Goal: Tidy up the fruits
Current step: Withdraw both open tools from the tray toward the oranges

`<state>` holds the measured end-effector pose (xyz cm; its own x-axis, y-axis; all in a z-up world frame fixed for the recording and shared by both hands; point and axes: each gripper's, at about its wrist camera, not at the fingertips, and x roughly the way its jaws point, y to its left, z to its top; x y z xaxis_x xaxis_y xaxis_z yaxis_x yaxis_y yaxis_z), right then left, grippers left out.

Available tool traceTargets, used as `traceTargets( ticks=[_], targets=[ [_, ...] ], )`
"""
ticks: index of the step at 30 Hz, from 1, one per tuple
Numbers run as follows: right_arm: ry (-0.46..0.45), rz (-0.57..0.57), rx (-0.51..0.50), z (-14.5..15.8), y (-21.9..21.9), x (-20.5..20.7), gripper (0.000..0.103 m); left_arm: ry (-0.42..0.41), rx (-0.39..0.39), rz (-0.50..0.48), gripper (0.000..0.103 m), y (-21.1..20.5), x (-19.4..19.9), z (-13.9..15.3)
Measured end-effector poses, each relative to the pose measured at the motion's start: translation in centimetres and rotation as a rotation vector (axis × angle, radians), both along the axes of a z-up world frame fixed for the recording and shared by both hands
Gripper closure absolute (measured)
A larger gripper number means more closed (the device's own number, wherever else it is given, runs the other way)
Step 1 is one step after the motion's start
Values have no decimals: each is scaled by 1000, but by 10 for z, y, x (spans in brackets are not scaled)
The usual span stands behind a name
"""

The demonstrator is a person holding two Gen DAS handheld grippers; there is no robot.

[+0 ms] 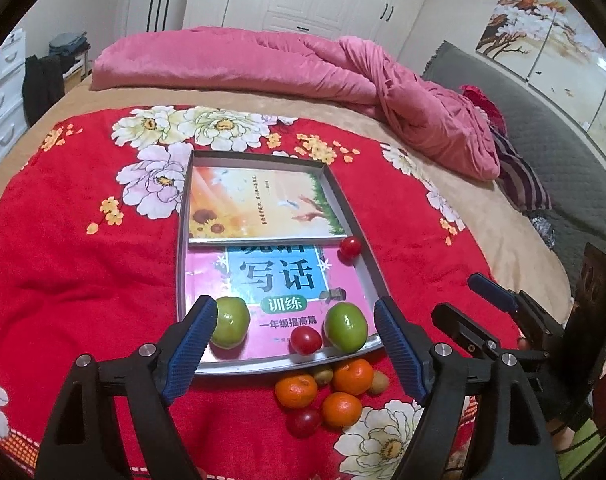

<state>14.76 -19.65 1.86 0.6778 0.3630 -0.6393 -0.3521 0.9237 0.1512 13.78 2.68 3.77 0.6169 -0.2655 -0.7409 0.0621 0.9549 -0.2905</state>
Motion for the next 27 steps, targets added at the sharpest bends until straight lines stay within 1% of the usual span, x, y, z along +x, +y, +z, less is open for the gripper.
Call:
traceTargets(
  ticks=[5,15,27],
  targets=[
    [-13,4,-5,5,2,-4,12,-6,0,-2,21,2,-4,3],
    [-40,39,-11,12,8,-20,10,0,11,-19,21,3,-13,6],
    [-30,50,-27,9,8,-31,10,7,13,-41,21,2,-23,5]
  ],
)
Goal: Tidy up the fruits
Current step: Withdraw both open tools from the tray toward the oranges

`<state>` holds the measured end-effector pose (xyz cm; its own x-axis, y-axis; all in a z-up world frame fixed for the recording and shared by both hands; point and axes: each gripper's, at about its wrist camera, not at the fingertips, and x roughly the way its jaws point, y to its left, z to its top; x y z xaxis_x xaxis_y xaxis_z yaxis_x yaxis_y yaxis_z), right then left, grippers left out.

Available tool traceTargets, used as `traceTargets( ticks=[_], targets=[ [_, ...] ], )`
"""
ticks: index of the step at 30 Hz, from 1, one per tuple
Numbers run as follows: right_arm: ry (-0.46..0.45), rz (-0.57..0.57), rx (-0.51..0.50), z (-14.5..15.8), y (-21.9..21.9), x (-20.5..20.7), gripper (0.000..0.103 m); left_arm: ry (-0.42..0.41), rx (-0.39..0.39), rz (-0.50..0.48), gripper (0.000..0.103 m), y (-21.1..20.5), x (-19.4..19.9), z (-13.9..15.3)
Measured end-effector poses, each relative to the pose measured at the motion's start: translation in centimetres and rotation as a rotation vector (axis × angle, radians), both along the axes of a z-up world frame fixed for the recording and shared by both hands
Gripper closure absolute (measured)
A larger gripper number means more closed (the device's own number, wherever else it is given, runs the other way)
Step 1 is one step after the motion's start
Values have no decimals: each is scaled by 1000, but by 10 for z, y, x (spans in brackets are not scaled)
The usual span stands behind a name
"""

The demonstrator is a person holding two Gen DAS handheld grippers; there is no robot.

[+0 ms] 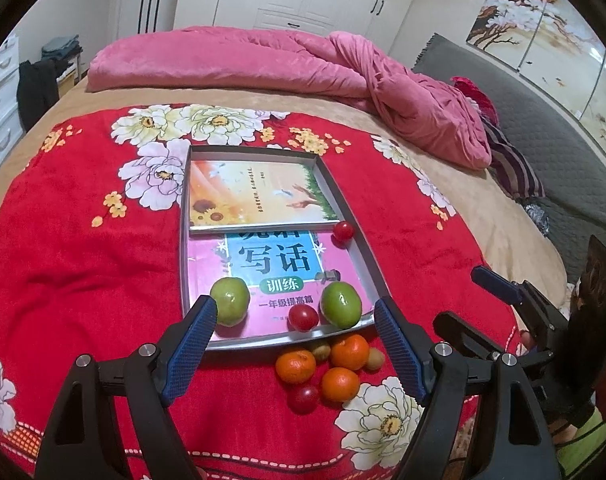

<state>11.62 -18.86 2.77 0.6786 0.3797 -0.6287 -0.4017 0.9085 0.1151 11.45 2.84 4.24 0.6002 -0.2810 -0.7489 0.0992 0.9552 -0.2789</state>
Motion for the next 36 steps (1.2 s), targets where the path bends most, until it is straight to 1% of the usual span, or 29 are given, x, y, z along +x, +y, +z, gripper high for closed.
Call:
traceTargets(
  ticks=[16,36],
  targets=[
    [37,27,-27,-12,6,-10,10,12,35,-25,21,-7,-6,-5],
    [87,80,-86,-36,16,-27,10,92,64,-46,21,-7,-24,-33]
  ],
)
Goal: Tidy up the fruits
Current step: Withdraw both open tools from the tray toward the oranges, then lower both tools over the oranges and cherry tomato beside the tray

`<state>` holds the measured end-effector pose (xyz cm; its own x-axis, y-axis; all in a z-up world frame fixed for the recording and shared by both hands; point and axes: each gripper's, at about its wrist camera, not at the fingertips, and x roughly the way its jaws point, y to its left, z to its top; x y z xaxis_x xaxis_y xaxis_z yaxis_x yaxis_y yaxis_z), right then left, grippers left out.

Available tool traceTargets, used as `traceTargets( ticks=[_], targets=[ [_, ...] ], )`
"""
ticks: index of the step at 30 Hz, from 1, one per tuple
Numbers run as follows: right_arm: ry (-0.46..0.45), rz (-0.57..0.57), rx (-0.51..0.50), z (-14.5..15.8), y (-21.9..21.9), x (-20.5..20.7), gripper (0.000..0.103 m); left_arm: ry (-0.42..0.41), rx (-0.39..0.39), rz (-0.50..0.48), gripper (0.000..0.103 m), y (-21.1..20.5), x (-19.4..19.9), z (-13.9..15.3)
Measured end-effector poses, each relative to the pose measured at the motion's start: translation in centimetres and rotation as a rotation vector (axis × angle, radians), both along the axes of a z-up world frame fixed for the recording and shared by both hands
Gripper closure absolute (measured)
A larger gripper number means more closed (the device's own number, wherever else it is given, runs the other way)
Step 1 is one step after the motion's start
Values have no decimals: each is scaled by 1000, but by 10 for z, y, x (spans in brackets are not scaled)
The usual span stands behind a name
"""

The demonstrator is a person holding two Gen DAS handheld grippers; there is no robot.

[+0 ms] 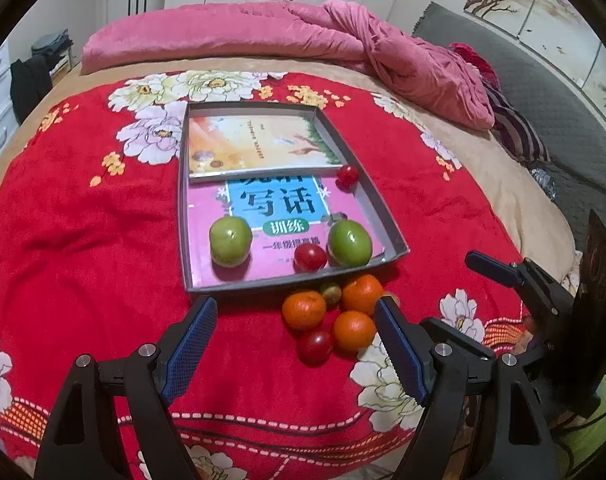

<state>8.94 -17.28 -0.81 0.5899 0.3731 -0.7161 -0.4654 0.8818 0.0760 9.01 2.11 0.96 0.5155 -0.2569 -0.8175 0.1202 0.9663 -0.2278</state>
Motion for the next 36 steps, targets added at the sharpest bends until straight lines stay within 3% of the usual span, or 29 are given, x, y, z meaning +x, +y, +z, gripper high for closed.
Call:
traceTargets(
  ticks=[18,36],
  targets=[
    [45,37,-38,-18,12,-7,10,63,43,-37,21,-1,-13,-23],
    [104,76,-71,-44,17,-6,10,134,15,-83,21,-7,-14,-51]
  ],
)
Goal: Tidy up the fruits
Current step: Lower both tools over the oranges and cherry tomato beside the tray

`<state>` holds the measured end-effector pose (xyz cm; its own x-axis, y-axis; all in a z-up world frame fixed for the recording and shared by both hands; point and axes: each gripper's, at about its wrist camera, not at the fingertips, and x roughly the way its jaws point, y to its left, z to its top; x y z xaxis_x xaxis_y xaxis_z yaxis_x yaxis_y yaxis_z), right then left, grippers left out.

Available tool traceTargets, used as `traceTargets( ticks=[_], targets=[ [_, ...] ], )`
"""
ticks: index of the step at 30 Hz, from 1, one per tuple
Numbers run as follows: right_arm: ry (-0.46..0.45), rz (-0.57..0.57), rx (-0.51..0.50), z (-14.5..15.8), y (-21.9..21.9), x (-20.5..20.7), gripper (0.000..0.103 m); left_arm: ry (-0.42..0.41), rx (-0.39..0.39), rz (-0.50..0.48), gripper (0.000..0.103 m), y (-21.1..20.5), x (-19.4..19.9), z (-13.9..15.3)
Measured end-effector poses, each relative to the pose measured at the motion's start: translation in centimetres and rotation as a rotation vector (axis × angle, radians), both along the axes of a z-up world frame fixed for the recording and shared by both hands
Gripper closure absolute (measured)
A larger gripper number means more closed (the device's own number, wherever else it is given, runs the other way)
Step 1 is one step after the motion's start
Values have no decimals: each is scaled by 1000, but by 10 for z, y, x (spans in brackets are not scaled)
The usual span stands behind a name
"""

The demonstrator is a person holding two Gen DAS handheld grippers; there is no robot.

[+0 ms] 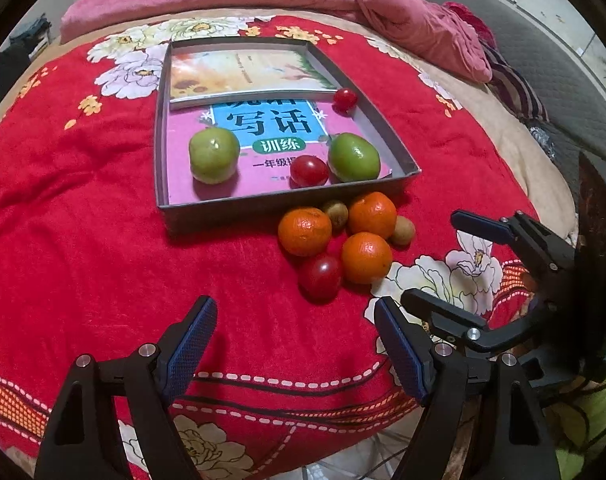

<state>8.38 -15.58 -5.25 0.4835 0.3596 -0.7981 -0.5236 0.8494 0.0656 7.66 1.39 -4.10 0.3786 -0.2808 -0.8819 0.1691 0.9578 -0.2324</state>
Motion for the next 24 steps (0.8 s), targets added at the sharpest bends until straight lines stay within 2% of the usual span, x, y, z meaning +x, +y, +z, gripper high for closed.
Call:
traceTargets(
  ticks=[3,8,13,15,17,22,24],
  targets=[
    [22,11,12,-8,1,3,11,14,-15,0,21,1,1,-5],
    [75,45,18,-22,7,9,30,24,-34,-9,27,0,3,-8],
    [67,48,7,-24,10,11,31,40,-47,-17,35,-1,5,-15],
    [65,41,14,-22,9,11,36,43,-49,-17,38,-1,6,-17],
    [64,40,22,-20,7,11,45,45,-52,-20,40,-2,6,-18],
    [64,64,32,-18,11,8,46,49,-62,-18,40,-2,10,-21],
    [60,82,22,-22,16,8,49,54,-73,-24,44,-4,12,-23]
  ],
)
